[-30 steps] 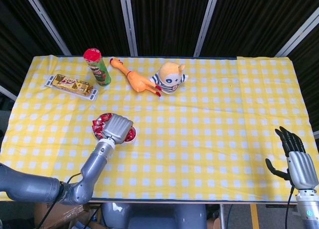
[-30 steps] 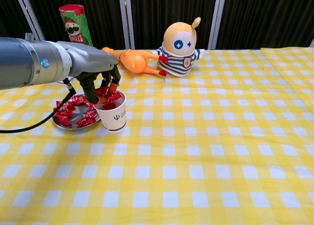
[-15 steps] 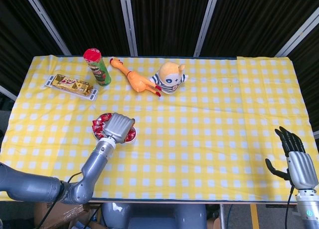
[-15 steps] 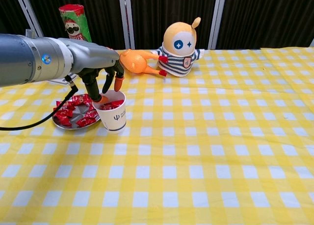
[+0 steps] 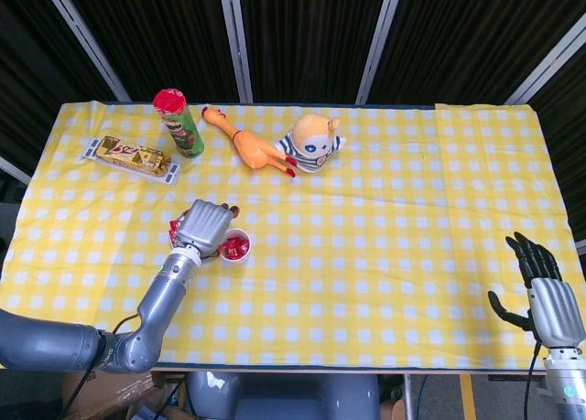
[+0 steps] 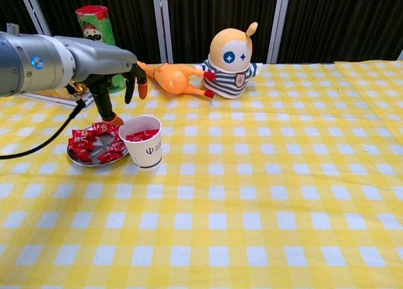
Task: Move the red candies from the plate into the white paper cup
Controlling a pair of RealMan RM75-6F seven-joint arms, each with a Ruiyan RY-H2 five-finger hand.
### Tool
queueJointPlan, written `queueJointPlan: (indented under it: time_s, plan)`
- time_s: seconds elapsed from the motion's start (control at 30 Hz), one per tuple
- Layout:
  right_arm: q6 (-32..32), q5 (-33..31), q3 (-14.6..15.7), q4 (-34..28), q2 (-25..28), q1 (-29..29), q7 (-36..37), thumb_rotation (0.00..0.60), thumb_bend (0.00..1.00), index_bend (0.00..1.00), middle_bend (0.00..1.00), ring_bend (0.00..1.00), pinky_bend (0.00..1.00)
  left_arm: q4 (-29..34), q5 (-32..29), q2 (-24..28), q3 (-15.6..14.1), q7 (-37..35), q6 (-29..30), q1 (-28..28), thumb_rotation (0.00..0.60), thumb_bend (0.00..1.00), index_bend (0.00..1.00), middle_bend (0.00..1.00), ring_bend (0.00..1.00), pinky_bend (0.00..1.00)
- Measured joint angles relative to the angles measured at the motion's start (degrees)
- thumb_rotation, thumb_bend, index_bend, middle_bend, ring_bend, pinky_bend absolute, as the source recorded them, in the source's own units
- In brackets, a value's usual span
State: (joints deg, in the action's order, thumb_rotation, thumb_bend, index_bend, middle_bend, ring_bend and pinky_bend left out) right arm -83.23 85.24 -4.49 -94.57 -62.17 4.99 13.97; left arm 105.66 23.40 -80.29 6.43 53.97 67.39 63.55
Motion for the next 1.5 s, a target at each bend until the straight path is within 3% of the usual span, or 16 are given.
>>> queueJointPlan:
  time_s: [0.3,0.73,1.1,1.5]
  plan:
    - [0.1,0.0,0.0,0.0,-0.1,0.1,-0.3,0.6,0.41,0.0,0.0,0.0,0.0,-2.7,-1.2,2.1,-2.8,-0.8,-1.2,-2.4,0.6,0.27,0.3,0.36,0.89,0.89]
    - [0.4,-0.2,0.0,0.2,-0.1,0.2,0.0,0.6,0.41,0.0,0.0,0.0,0.0,-8.8,-4.9,-0.4,-5.8,1.1,-3.1,-3.9,0.6,0.27,0.3,0.36,0.89,0.89]
    - [0.5,-0.1,0.1,-0.1,-0.1,0.2,-0.1,0.6,0.41,0.0,0.0,0.0,0.0,-10.4,-6.4,-0.1,-5.7,1.2,-3.6,-5.0,0.6,0.27,0.29,0.34,0.89,0.89]
    - [0.5,-0.4,0.0,0.0,0.0,0.1,0.2,0.6,0.41,0.0,0.0,0.0,0.0,-13.0,-7.3,-3.4,-5.2,2.8,-4.2,-4.7,0.6,0.27,0.32,0.38,0.89,0.89]
